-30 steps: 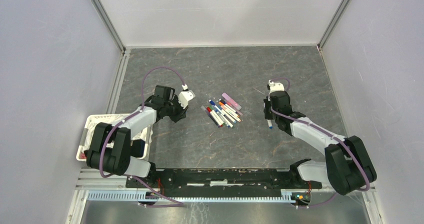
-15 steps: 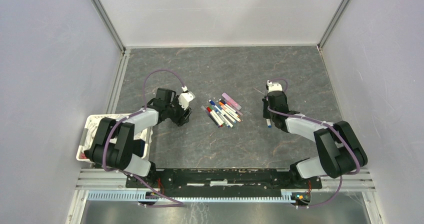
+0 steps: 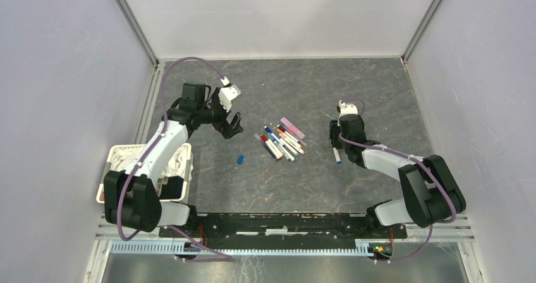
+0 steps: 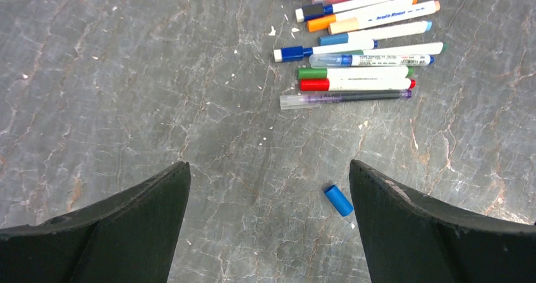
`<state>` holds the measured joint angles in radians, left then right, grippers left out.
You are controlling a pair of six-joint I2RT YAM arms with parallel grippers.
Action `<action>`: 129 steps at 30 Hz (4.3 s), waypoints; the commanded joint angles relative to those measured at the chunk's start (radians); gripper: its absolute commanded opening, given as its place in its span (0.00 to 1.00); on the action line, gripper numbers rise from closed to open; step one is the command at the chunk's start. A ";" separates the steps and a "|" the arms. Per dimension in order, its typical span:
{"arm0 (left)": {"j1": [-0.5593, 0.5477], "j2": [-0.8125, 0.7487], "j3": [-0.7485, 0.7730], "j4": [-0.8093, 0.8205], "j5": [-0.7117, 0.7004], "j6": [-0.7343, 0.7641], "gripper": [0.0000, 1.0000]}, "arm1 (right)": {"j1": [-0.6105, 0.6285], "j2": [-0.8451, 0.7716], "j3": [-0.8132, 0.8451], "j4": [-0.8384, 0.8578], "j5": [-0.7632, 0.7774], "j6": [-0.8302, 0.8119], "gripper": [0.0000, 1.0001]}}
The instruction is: Open the pen caps
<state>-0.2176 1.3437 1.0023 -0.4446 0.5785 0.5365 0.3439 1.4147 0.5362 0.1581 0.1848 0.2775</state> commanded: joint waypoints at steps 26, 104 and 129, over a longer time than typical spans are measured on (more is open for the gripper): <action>0.034 -0.102 0.088 -0.231 -0.120 -0.090 1.00 | 0.166 0.398 0.502 -0.082 -0.348 -0.175 0.44; -0.249 -0.116 0.048 -0.565 0.148 0.731 0.45 | 0.378 0.343 0.569 0.060 -1.308 0.337 0.11; -0.274 -0.099 0.078 -0.560 0.129 0.714 0.02 | 0.406 0.384 0.601 0.000 -1.318 0.270 0.46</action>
<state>-0.4858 1.2343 1.0367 -1.0195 0.6903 1.2419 0.7364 1.7889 1.0775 0.1856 -1.1282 0.6075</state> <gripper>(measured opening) 0.332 0.448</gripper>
